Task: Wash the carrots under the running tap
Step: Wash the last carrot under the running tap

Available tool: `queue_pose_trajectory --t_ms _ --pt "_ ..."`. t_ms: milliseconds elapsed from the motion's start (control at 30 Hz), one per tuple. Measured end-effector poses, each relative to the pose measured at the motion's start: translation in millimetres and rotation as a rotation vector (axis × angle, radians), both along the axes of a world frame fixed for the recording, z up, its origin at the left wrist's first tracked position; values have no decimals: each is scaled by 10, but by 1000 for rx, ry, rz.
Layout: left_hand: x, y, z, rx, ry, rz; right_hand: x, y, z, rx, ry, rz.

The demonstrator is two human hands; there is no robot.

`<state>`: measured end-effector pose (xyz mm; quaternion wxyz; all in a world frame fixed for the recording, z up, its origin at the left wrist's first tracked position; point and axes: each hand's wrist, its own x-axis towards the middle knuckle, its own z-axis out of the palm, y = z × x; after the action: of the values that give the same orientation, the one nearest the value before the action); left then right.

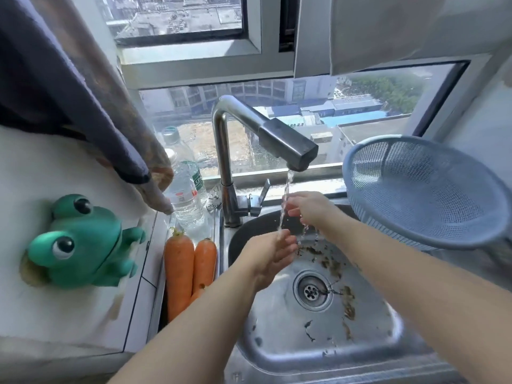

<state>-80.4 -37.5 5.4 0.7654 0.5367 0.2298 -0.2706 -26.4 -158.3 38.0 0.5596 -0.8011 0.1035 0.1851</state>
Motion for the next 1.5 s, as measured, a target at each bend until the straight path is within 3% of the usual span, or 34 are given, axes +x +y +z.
queue_pose_trajectory --t_ms 100,300,533,1133,1367,1500 --pt "-22 124 1 79 17 -16 235 60 38 55 -14 24" --pt "-48 377 73 432 -102 -150 432 93 15 244 68 10" --pt "-50 590 57 620 -182 -119 545 160 65 365 90 52" --pt "-154 955 83 704 -199 19 524 219 86 374 109 115" --pt "-503 1124 19 1102 -332 -2 -140 -20 -511 131 241 57" --pt "-766 1224 -78 1129 -296 -70 -640 169 -723 127 399 93"
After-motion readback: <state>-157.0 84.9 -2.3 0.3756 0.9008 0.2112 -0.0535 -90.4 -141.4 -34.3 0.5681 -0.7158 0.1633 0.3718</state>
